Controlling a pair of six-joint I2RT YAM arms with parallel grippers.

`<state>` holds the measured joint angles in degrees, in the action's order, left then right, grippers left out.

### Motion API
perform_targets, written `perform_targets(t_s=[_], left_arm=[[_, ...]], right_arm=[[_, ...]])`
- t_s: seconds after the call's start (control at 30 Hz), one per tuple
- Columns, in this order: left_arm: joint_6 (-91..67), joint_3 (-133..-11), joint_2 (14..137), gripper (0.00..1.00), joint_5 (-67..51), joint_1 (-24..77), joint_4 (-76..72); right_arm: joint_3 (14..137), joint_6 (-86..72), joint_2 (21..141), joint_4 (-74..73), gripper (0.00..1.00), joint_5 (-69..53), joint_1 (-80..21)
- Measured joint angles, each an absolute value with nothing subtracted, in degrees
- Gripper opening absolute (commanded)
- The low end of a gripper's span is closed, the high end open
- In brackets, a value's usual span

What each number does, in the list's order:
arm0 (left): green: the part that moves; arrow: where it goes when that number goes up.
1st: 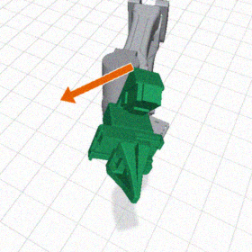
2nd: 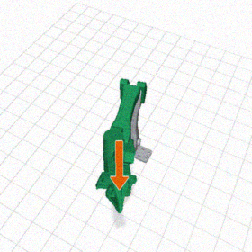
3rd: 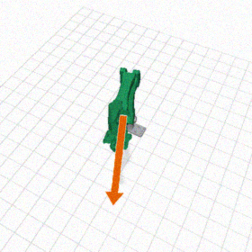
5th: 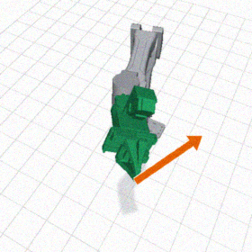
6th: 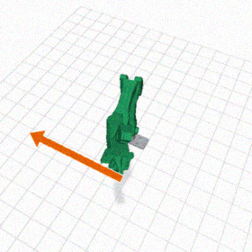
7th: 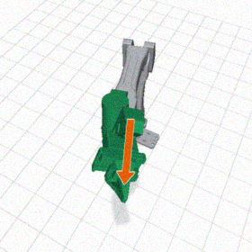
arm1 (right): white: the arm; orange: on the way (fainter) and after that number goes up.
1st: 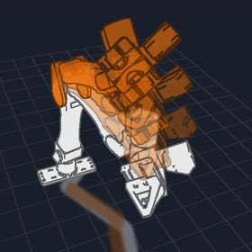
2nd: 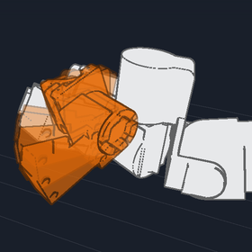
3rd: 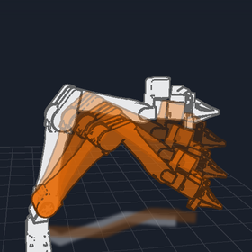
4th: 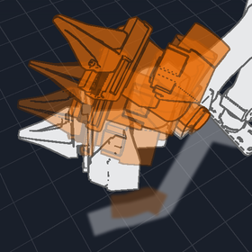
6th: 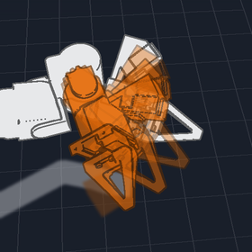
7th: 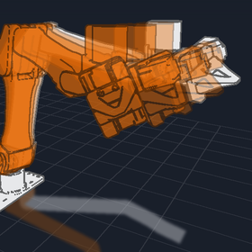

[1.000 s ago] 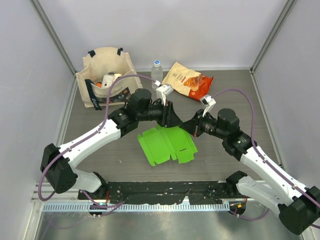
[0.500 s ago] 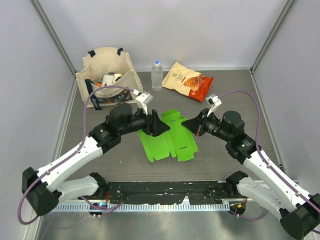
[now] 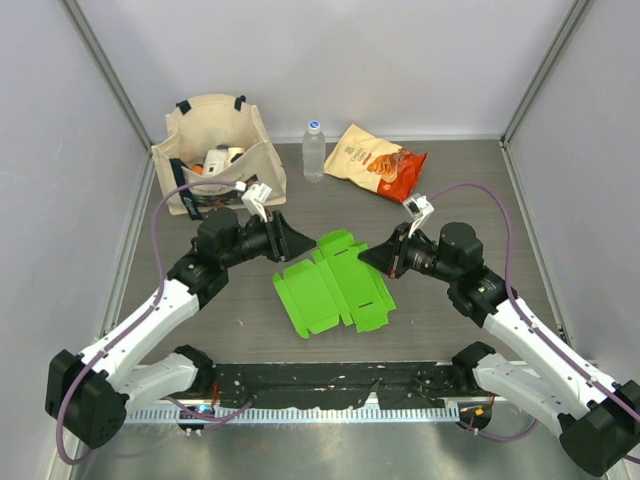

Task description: Fold the paper box

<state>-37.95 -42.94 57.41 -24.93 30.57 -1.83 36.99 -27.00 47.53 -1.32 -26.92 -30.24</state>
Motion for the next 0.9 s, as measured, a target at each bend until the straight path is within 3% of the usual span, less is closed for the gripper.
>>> perform_targets(t_s=[0.13, 0.67, 0.77, 0.8, 0.9], left_arm=[[-38.76, -42.94, 60.49, 0.24, -28.67, 30.57, -3.62], [-42.06, -40.97, 62.15, 0.18, -32.58, 33.54, -9.93], [-42.65, -40.25, 62.85, 0.3, -32.47, 34.33, -10.48], [-42.48, -40.01, 62.85, 0.4, -32.12, 34.46, -10.41], [-40.86, -39.99, 62.13, 0.59, -30.26, 34.5, -8.84]], right_arm=[[36.99, -27.38, 47.55, -0.82, 0.01, -27.11, -30.24], [36.99, -28.93, 51.27, 1.61, 0.01, -26.46, -30.24], [37.01, -29.08, 51.42, 1.78, 0.01, -25.96, -30.24], [37.01, -29.08, 51.42, 1.76, 0.01, -25.76, -30.24], [37.06, -29.06, 51.42, 1.72, 0.01, -25.54, -30.24]])
